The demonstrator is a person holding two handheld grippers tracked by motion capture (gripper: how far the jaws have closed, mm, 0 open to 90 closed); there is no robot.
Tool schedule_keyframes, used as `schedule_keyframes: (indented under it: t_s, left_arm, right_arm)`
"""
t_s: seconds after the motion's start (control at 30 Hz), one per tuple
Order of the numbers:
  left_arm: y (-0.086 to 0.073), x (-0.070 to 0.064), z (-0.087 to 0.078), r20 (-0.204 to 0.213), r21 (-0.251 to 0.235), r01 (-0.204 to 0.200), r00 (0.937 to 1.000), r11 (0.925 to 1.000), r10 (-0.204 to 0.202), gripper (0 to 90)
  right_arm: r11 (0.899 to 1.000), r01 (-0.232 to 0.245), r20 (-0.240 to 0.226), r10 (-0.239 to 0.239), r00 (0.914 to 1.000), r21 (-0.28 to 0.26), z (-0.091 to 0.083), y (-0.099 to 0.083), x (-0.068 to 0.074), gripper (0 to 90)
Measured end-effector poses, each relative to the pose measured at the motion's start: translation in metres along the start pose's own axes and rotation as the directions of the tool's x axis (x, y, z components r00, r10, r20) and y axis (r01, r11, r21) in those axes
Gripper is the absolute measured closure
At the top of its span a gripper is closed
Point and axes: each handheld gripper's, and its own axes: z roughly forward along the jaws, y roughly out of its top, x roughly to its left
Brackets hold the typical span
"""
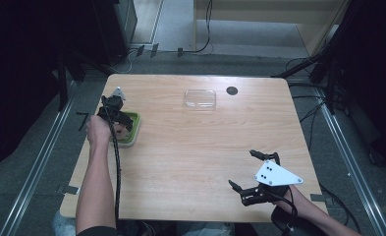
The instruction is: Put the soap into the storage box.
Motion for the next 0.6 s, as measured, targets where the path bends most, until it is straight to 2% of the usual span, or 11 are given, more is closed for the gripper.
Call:
schedule_keyframes:
  t_s: [0.6]
  left_arm:
    - [0.0053,0.0006,0.0105,-0.007,-0.001,0.015,0.9999,0.9999,-0.015,33.8]
  right_arm:
    - [1.0,-0.003,0.001,0.003,1.0,-0.003,0.0008,0.0002,0.0002,0.0]
